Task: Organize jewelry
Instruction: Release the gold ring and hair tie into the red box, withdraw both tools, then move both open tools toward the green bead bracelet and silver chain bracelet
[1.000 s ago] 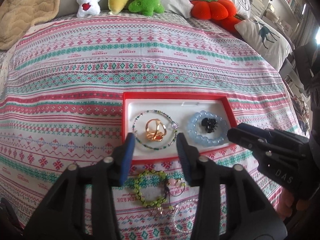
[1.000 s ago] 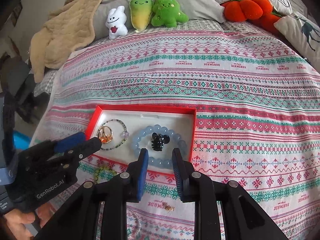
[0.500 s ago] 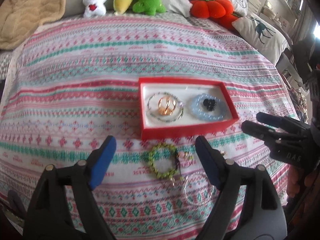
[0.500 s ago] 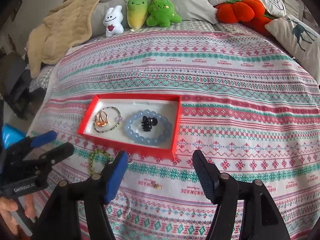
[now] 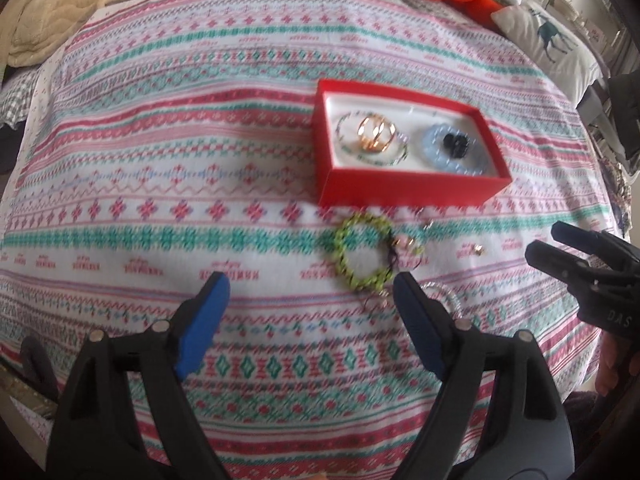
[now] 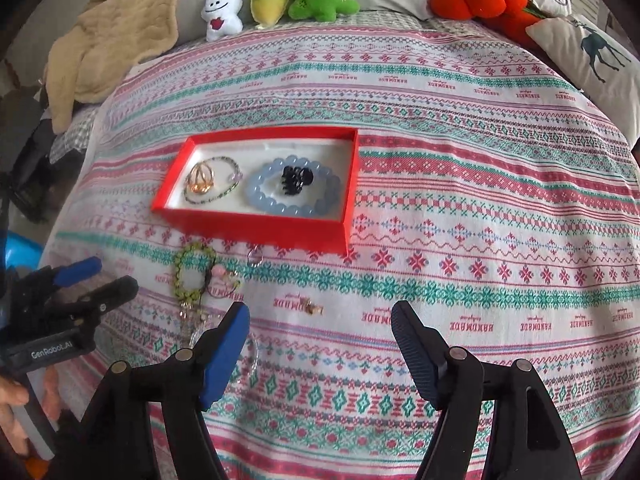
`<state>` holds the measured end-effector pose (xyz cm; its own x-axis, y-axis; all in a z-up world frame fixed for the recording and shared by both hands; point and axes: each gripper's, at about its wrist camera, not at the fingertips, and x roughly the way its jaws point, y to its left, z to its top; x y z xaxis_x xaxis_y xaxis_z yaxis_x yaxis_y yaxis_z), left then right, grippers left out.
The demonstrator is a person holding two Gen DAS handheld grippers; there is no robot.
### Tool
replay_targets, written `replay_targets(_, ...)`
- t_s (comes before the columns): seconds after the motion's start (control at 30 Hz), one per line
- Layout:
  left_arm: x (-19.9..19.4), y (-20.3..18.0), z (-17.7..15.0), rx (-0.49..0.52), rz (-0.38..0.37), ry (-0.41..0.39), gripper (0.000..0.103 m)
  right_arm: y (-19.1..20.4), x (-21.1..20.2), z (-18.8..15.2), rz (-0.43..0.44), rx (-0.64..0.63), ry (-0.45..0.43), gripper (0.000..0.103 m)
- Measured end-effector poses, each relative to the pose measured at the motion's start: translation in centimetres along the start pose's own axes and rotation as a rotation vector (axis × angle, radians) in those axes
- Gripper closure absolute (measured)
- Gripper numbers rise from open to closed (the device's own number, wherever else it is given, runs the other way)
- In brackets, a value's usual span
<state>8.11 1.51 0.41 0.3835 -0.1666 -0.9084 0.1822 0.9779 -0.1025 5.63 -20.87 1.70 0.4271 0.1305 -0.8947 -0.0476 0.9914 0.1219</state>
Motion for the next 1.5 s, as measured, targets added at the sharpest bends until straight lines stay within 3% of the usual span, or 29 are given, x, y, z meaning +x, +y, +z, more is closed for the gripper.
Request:
replay_targets(0.43,0.5,1.1,-1.5,-0.007,0.043,0.06,0.019,1.6,2.2,-1.6,-0.012,-0.046,0.095,0.028)
replay_targets(0.83,0.7,0.8,-1.4,-0.001,0.029,0.068,0.019,1.7,5.0,-1.2,0.039,0.029,0.163,0.029)
replay_targets(0.97,0.6,0.9,-1.3,-0.009,0.024,0.06,0.019,3.1,6.4,-1.7,0.068,0.008,0.198,0.049)
replay_targets(1.03,0.6,1.0,-1.2,-0.015,0.024,0.058,0.019,4.0,7.1,-1.9,0.055,-0.027,0.194,0.049)
replay_targets(1.13,0.8,1.3,-1.2,-0.034,0.018,0.061,0.019,6.1,7.8,-2.7,-0.035,-0.14,0.152,0.051)
replay_targets(1.33,1.2,1.8,-1.0,-0.067,0.006,0.068,0.019,8.5,7.9,-3.8,-0.104,-0.263,0.101,0.065)
replay_targets(1.43,1.5,1.7,-0.8,-0.074,0.007,0.068,0.019,8.9,7.8,-4.1,-0.107,-0.274,0.099,0.077)
replay_targets(1.5,1.7,1.4,-0.7,-0.08,-0.001,0.068,0.019,8.5,7.5,-4.3,-0.105,-0.276,0.095,0.094)
